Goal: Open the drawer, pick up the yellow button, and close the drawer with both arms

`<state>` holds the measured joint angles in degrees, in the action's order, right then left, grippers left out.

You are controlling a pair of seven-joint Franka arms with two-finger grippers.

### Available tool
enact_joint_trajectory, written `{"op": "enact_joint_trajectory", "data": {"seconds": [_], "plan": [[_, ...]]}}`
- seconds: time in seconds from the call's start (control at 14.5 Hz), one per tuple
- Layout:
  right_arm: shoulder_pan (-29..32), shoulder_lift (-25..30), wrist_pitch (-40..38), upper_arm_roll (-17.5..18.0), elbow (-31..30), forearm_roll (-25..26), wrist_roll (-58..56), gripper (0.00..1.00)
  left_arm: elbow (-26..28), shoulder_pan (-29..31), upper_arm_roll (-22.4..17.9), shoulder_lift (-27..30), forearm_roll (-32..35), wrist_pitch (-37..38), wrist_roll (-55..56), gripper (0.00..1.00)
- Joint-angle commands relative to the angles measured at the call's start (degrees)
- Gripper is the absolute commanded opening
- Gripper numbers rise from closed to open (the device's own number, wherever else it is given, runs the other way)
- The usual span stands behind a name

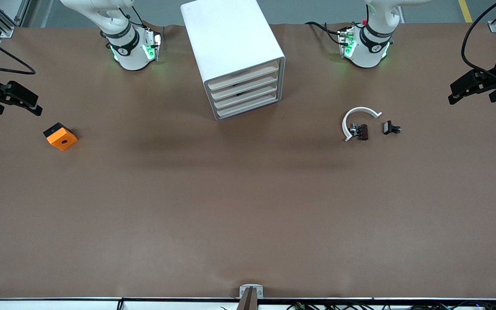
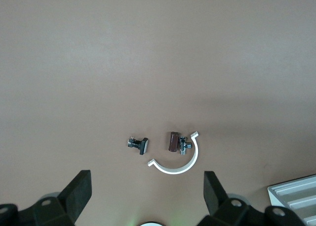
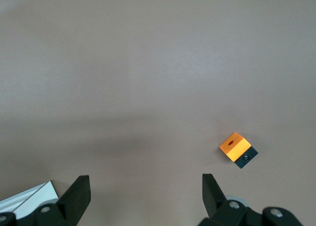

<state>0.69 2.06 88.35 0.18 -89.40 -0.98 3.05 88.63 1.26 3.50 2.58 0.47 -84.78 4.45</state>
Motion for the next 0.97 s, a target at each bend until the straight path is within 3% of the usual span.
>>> {"op": "enact_joint_trajectory", "data": {"seconds": [0.0, 0.28, 0.69, 0.9], "plan": [[-0.42, -0.83, -0.37, -0.36, 1.68, 0.63, -0.41, 1.00, -1.45, 0.15, 0.45, -0.64, 0.94, 1.37, 0.04, 1.00], [-0.42, -0.83, -0.28, -0.36, 1.68, 0.63, -0.41, 1.00, -1.71, -0.64, 0.63, -2.48, 0.94, 1.37, 0.03, 1.00], [-0.42, -0.83, -0.19, -0.36, 2.03, 0.54, -0.32, 1.00, -1.80, -1.69, 0.98, -12.23, 0.15, 1.29, 1.69, 1.00], [-0.51, -0.83, -0.19, -0.27, 2.03, 0.45, -0.32, 1.00, -1.71, -5.21, 1.77, -15.57, -0.12, 1.11, 19.03, 1.00]]}}
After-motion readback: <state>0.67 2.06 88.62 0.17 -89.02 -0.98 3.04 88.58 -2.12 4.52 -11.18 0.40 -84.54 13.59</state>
